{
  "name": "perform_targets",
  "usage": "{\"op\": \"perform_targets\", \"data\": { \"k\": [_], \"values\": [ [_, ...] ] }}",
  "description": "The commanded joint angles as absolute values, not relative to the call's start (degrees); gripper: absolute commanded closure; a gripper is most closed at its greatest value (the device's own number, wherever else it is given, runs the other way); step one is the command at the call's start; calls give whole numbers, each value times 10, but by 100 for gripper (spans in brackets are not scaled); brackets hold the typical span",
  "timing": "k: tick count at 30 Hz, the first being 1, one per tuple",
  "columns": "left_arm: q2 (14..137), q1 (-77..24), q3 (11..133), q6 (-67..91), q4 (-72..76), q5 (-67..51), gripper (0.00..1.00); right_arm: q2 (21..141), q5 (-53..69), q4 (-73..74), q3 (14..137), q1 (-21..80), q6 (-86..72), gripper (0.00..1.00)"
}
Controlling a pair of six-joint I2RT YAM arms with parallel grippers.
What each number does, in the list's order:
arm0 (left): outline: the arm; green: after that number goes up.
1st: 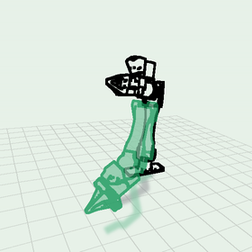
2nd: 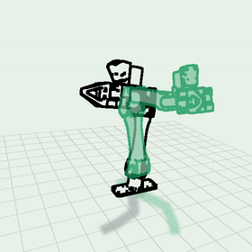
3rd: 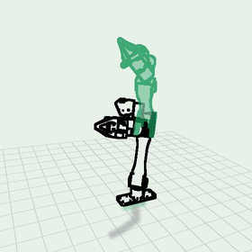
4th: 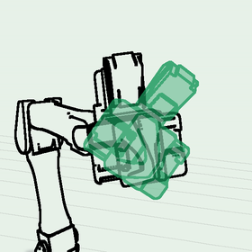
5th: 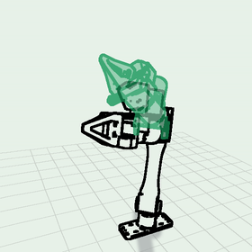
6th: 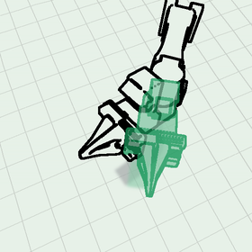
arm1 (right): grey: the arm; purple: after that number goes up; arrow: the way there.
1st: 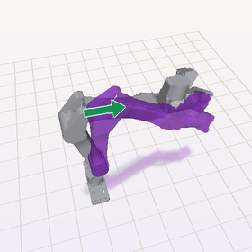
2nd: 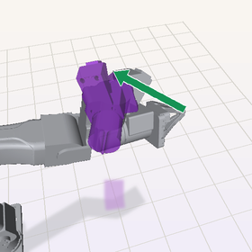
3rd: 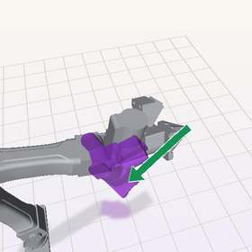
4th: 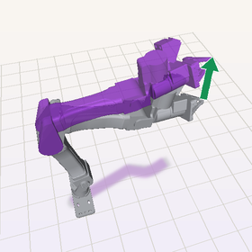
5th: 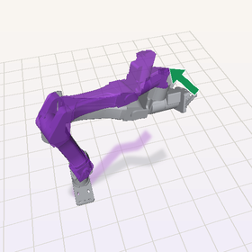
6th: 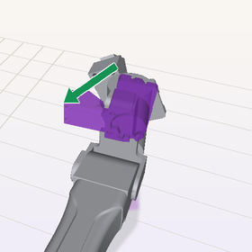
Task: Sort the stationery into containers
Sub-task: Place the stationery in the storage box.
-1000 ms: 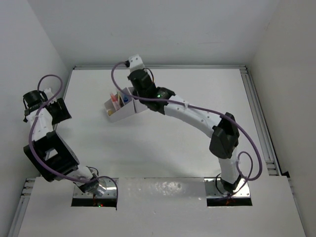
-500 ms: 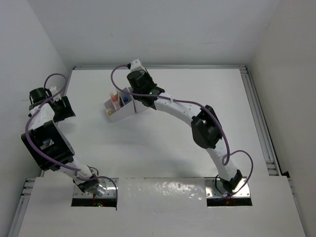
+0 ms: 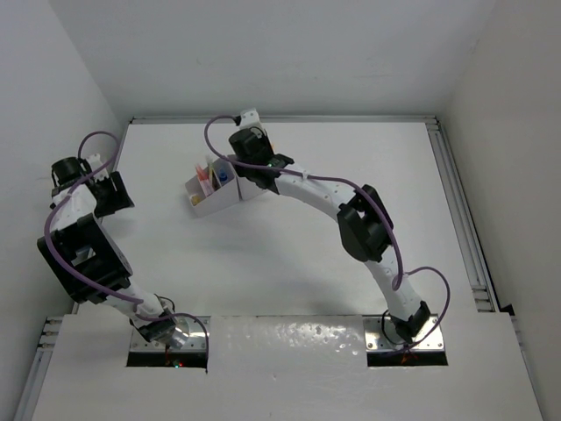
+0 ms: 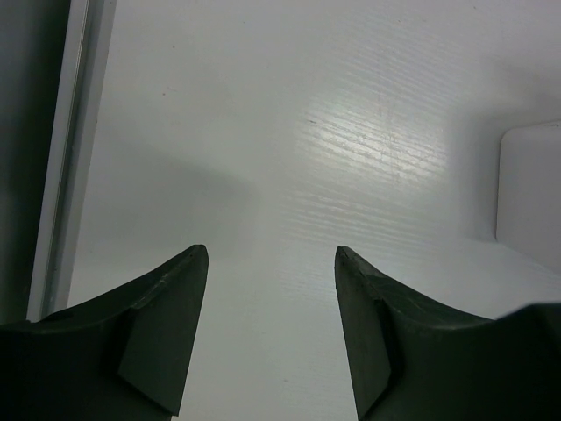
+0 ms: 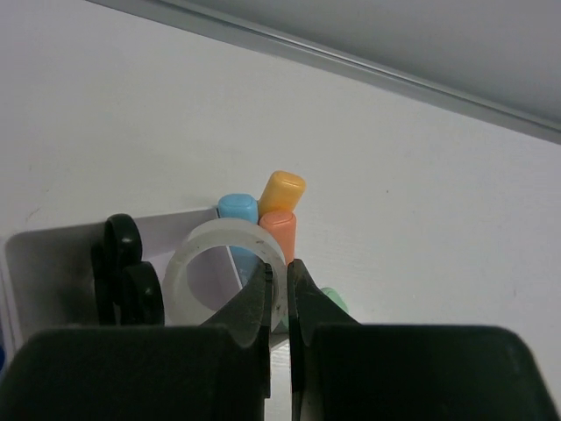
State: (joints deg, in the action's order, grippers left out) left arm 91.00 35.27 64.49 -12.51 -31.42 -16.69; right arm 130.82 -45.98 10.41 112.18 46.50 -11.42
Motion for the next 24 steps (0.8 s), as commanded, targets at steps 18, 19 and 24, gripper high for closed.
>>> {"op": "perform_targets", "data": {
  "k": [18, 19, 24],
  "values": [
    [920, 364, 635, -138, -291, -177, 42, 1347, -446, 128, 1119, 460, -204, 100],
    [921, 364, 635, -138, -289, -177, 42, 1346, -446, 129, 1117, 461, -204, 100],
    [922, 364, 633, -138, -288, -175, 42, 1336, -443, 128, 1110, 470, -202, 100]
  ]
}}
